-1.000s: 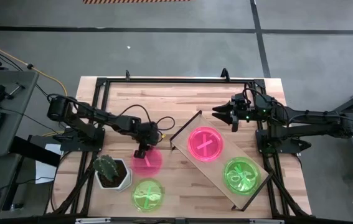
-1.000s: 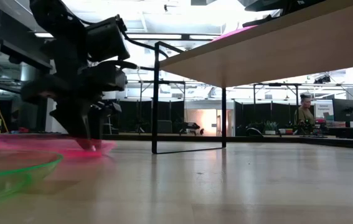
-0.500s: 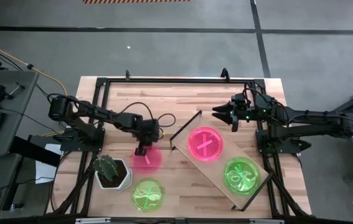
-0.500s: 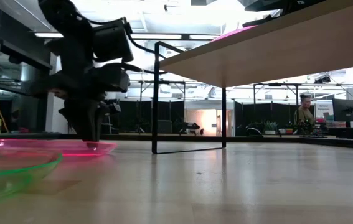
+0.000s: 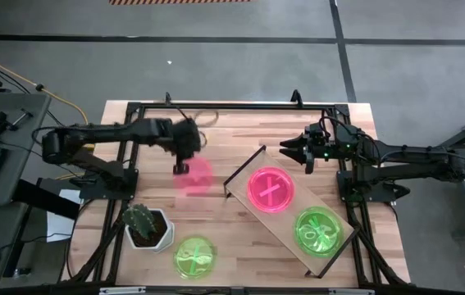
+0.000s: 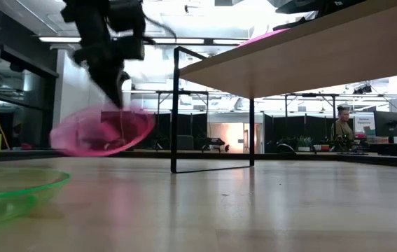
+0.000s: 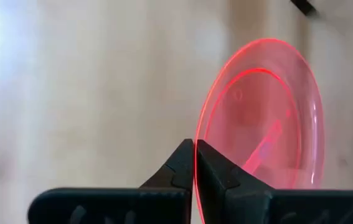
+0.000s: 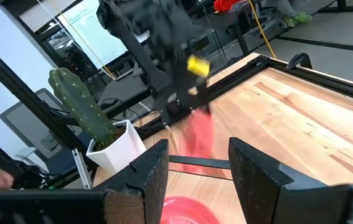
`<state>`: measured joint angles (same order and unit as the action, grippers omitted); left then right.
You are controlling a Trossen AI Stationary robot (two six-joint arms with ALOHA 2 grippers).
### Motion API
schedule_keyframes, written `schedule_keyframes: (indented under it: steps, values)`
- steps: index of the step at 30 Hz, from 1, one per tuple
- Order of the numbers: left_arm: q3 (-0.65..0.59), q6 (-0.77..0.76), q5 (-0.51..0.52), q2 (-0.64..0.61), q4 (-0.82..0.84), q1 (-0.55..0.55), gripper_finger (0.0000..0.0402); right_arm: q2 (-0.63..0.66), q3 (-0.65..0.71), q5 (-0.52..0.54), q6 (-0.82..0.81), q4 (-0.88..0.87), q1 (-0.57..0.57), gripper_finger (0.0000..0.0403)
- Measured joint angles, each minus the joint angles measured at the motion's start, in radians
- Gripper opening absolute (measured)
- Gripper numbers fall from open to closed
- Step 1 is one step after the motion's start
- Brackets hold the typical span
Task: Place and stack plates onto a shelf
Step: Stack the pink plate on top of the pink plate on the shelf
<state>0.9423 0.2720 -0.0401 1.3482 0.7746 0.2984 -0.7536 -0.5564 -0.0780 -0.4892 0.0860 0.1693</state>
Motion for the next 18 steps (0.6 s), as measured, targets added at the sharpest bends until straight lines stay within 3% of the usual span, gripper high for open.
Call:
schedule_keyframes:
  steps: [6, 10, 14, 18]
  values:
    - [0.137, -0.035, 0.171, -0.116, 0.043, 0.103, 0.0000, 0.000, 0.000, 0.000, 0.000, 0.000, 0.000, 0.0151]
    - [0.275, -0.150, 0.232, -0.156, 0.041, 0.136, 0.0000, 0.000, 0.000, 0.000, 0.000, -0.002, 0.000, 0.0151]
    - [0.418, -0.270, 0.233, -0.151, 0.028, 0.113, 0.0000, 0.002, 0.000, 0.045, -0.008, -0.002, 0.000, 0.0151]
    - [0.511, -0.351, 0.230, -0.119, 0.008, 0.020, 0.0000, 0.014, 0.000, 0.144, -0.050, 0.009, 0.001, 0.0151]
